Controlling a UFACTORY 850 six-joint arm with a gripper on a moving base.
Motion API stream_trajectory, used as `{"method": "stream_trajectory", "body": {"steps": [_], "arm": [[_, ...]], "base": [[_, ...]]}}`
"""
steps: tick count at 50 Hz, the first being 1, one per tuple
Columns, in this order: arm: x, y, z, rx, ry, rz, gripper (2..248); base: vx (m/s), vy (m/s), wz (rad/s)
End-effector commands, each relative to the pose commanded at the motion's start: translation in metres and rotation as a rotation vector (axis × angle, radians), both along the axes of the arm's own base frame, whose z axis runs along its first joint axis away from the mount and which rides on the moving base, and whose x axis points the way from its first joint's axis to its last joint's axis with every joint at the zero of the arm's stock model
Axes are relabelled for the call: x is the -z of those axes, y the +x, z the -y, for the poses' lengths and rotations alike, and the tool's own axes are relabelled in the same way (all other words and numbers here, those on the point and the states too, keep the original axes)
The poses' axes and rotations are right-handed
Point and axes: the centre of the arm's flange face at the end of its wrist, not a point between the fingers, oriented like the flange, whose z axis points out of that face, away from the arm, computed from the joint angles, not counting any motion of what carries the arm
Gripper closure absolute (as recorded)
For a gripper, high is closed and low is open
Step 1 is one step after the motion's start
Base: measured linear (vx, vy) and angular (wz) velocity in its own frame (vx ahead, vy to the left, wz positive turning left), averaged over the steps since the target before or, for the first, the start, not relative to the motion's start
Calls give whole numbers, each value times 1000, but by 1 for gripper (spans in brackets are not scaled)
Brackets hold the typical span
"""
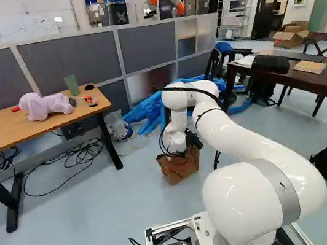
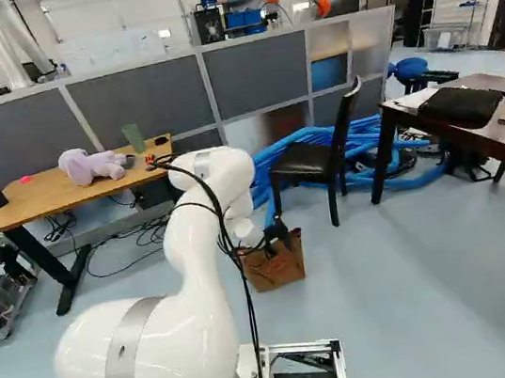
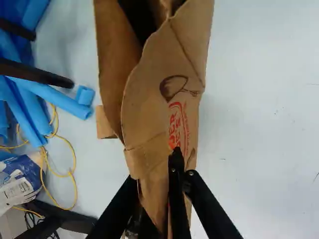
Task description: Pick up the bag on the ground and place it on the table
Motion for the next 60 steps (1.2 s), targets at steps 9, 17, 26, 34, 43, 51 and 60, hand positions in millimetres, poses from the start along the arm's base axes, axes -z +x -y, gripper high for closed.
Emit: {"method": "stream_trajectory", "body": {"steps": [9, 17, 26, 34, 43, 51, 60], "arm": [[-13, -2, -3, -12, 0, -1, 229], [-26, -5, -8, -30, 0, -5, 229], [-40, -8, -14, -51, 0, -7, 229], [-52, -11, -18, -69, 0, -8, 229], [-66, -18, -23, -91, 0, -14, 229], [-79, -27, -30, -114, 0, -23, 229], [-93, -37, -38, -142, 0, -32, 229]], "base": [[0, 0, 0], [0, 0, 0], [0, 0, 0], [0, 0, 0], [0, 0, 0], [0, 0, 0], [0, 0, 0]]}}
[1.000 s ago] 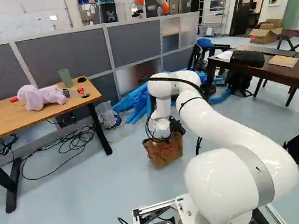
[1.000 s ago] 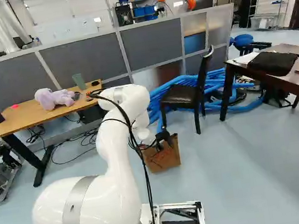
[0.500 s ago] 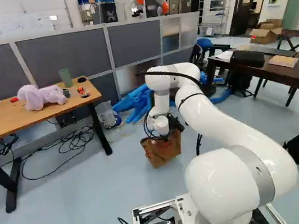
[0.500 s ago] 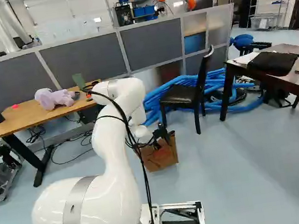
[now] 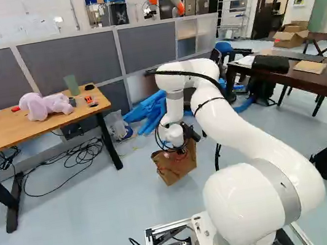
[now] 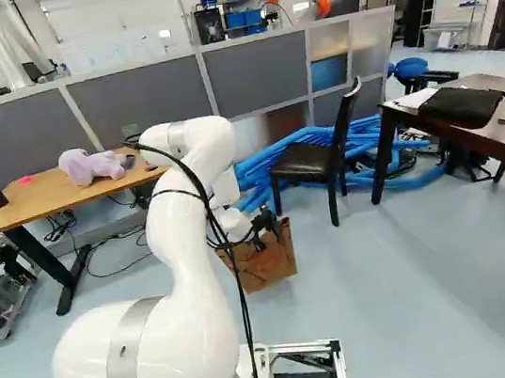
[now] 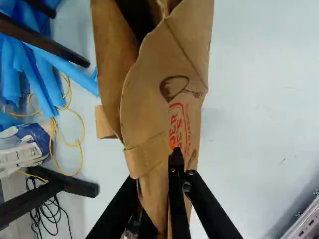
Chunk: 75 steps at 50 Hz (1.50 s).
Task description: Pick up the bag on the ground and place it on the table
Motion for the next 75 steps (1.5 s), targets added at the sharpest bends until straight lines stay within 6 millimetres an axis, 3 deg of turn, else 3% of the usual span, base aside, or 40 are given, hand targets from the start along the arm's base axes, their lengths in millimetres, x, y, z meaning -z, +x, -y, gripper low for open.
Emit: {"method": "stream_trajectory", "body": {"steps": [75], "arm": [[-105, -32, -12, -83, 66, -100, 229]], "base": [[0, 0, 0]]}}
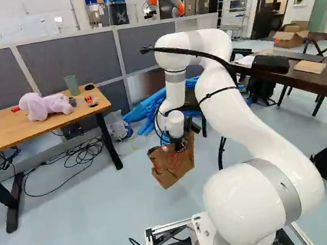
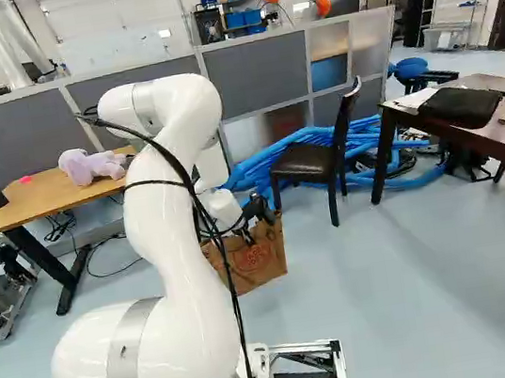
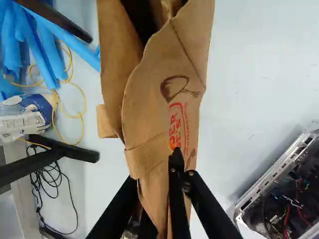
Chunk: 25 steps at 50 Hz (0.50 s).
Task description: Pick up the bag on the ground and place it on the table
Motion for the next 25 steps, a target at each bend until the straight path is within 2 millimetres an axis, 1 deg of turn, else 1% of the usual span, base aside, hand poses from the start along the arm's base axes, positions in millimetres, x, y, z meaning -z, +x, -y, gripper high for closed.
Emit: {"method": "stream_trajectory", "body": {"steps": [19, 25], "arm": [[-26, -12, -2, -2, 27, -51, 229], [-34, -16, -2, -34, 28, -69, 229]], "base": [[0, 0, 0], [0, 0, 0]]}}
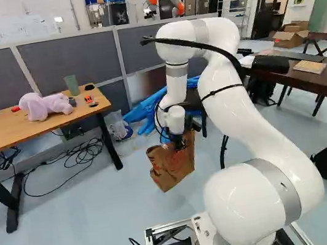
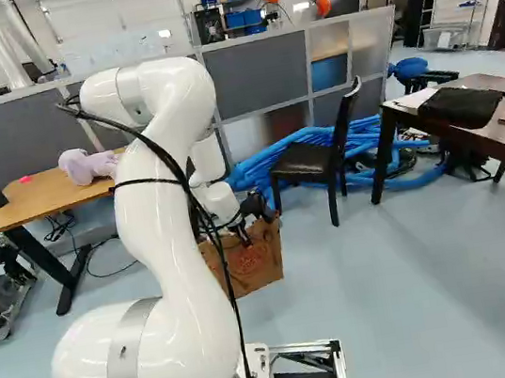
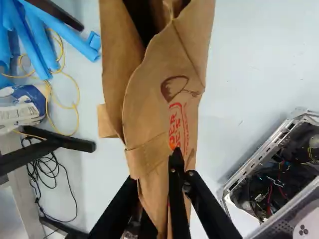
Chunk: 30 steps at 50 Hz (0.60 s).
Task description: Pick up the bag on the ground and place it on the table
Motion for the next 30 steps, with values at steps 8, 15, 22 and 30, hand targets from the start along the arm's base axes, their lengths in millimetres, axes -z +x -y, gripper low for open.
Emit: {"method": "stream_trajectory", "body": {"steps": [8, 15, 22, 30], "arm": [[-11, -5, -1, -75, -4, -18, 229], [-21, -9, -1, -146, -12, -23, 229], [-31, -12, -1, -218, -23, -19, 229], [-43, -15, -1, -301, -40, -9, 229]], "base": [[0, 0, 0], [0, 0, 0], [0, 0, 0], [0, 0, 0]]}}
